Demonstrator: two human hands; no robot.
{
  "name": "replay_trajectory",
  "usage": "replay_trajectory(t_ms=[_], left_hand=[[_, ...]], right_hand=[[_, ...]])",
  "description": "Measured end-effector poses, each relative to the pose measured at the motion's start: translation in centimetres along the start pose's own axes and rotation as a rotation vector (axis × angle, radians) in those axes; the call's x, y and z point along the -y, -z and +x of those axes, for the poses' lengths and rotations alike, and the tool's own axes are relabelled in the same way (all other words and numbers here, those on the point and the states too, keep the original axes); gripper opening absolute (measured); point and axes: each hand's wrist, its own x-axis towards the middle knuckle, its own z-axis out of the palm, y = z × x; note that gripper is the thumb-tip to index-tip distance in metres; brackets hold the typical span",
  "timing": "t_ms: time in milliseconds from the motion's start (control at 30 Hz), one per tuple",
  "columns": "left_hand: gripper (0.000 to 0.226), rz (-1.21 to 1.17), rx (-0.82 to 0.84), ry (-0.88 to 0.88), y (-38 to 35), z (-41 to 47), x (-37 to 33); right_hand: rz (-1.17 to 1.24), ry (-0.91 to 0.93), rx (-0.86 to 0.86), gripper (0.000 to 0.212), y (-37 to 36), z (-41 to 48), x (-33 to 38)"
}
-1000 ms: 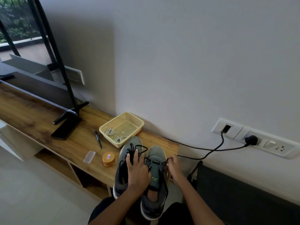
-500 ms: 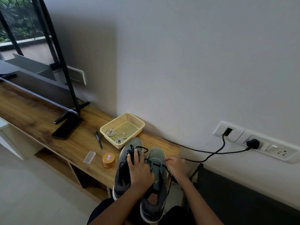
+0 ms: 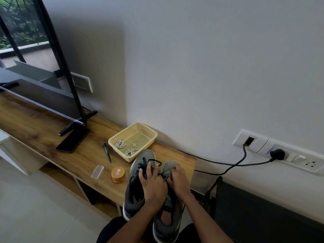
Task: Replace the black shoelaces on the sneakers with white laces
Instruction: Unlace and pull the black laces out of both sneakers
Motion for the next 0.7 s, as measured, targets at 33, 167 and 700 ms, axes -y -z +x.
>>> replay_trajectory(t_ms=[33,167,700], left_hand=[[0.038,-0.005,-0.007,0.003,-0.1,0.0,-0.1],[0.039,-0.004,-0.019,0.016,-0.1,-0.2,-0.2],[0.018,-0.005,-0.070,0.042,-1.3,-0.3,0.6]], right_hand=[[0.047,-0.014,-0.022,0.012,-0.2,0.0,0.0],[0.281,-0.154,-0.147,0.011,-0.1,-0.7,-0.1],[0.301,-0.194,-0.043,0.018,2.0,-0.3,0.0]])
